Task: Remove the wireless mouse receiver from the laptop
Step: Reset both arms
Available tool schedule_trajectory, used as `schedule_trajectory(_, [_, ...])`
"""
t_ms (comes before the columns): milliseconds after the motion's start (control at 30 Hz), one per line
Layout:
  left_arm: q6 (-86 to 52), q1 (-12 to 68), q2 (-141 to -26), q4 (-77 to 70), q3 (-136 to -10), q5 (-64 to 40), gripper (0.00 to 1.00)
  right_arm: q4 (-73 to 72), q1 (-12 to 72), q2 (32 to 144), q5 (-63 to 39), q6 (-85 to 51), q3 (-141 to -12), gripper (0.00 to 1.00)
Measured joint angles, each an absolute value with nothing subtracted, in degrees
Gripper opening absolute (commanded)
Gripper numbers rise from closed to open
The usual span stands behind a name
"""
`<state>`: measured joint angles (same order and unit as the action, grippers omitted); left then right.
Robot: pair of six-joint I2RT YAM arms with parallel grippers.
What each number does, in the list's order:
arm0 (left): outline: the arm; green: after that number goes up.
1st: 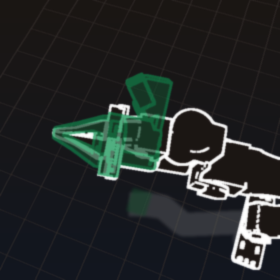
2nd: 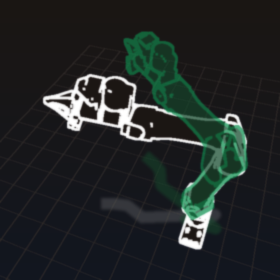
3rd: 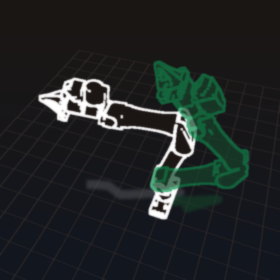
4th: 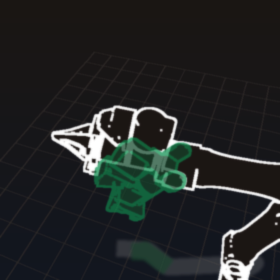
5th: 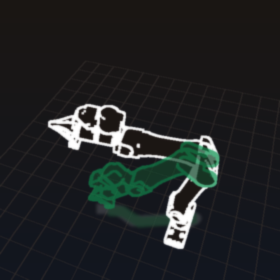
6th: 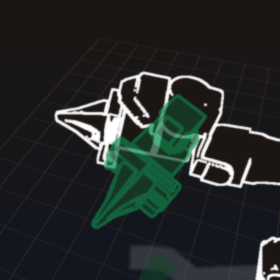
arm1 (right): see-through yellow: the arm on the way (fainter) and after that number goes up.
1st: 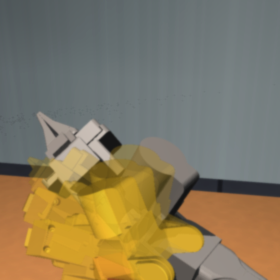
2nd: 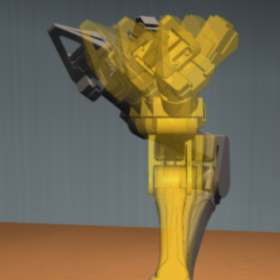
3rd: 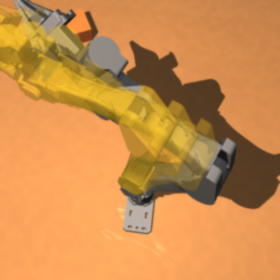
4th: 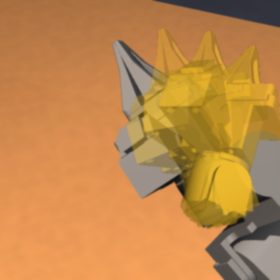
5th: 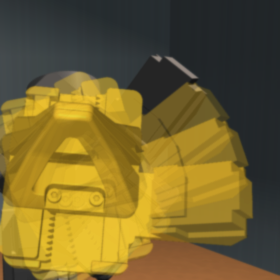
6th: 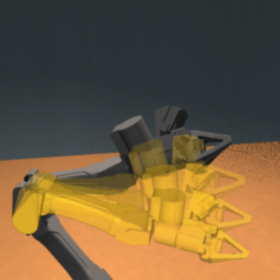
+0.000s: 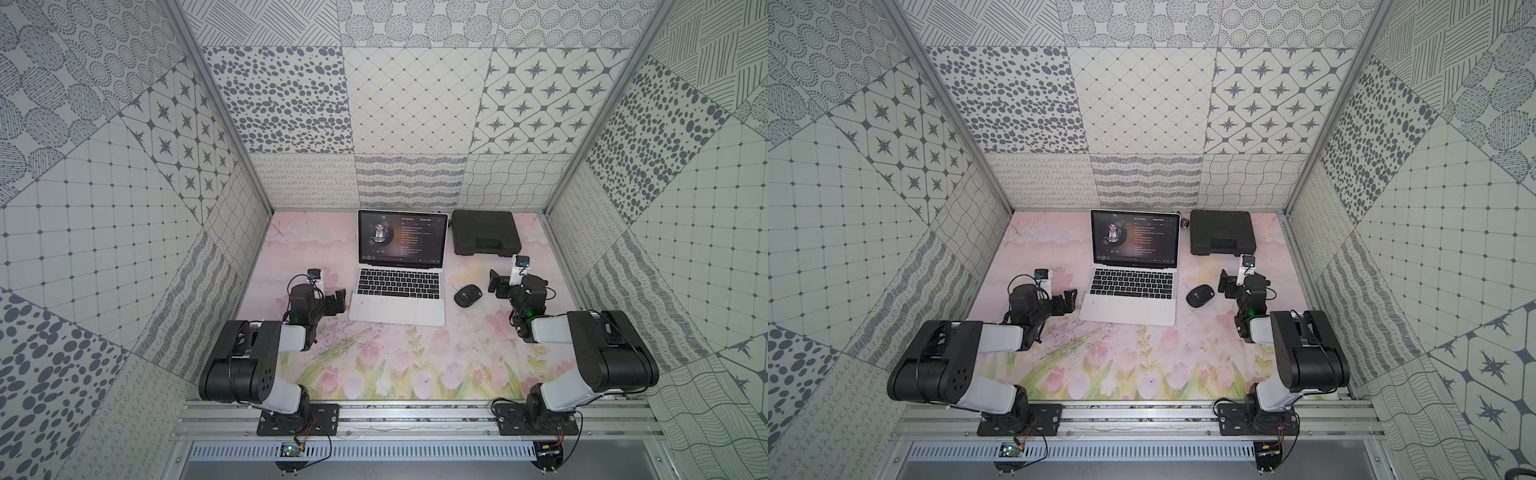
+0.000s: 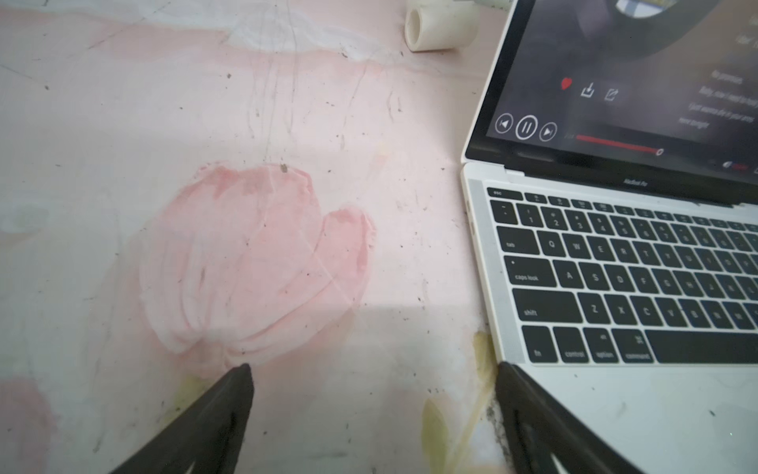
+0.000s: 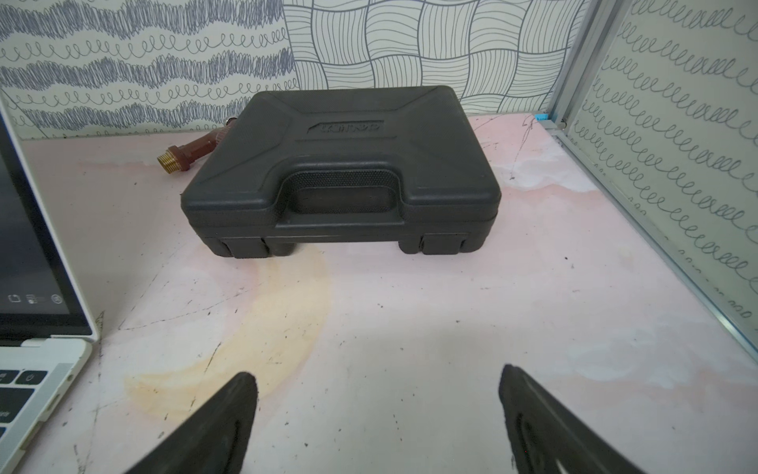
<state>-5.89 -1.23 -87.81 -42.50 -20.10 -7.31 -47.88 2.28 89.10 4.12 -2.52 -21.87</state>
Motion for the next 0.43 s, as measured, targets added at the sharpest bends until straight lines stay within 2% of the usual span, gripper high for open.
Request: schedule_trajectory(433, [-5.8, -1.3, -89.6, -46.5, -21.9, -6.8, 0.99, -46.9, 3.3, 89.1, 5.3, -1.9, -22.0, 0.97])
